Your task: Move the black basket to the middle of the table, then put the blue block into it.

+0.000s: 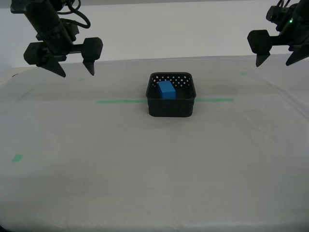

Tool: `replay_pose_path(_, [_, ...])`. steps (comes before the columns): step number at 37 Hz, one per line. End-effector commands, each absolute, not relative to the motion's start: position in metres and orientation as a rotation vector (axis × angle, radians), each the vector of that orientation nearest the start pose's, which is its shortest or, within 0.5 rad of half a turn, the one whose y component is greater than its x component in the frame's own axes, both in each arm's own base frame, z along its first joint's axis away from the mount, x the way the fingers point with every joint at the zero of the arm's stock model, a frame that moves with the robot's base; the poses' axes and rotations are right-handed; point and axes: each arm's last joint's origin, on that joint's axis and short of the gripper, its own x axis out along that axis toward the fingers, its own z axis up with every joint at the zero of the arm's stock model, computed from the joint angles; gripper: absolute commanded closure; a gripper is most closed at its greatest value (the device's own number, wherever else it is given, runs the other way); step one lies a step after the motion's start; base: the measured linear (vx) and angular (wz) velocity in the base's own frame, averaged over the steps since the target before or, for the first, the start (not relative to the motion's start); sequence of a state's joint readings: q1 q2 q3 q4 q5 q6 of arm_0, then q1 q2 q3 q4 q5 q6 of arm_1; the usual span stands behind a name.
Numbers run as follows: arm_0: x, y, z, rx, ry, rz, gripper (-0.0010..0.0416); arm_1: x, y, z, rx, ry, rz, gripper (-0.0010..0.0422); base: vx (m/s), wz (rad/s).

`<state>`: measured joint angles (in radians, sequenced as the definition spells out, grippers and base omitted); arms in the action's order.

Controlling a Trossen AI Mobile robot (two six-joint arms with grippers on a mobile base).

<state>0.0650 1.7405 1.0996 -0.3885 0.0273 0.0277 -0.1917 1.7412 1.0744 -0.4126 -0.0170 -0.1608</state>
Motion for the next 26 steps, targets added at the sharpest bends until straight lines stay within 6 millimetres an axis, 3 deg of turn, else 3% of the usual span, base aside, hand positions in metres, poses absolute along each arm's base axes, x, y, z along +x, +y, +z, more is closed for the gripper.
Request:
replay_pose_path(1, [0.3461,0.0222,0.1829,-0.023,1.027,0.023,0.0007,0.3340,-0.0640,0.1743,-0.029,1.082,-0.071,0.0012,0.000,0.000])
replay_pose_path(26, [0.3461,0.0222,0.1830,-0.023,1.026,0.023,0.0007,0.3340,-0.0640,0.1742,-0.029,1.083,-0.071,0.0012,0.000,0.000])
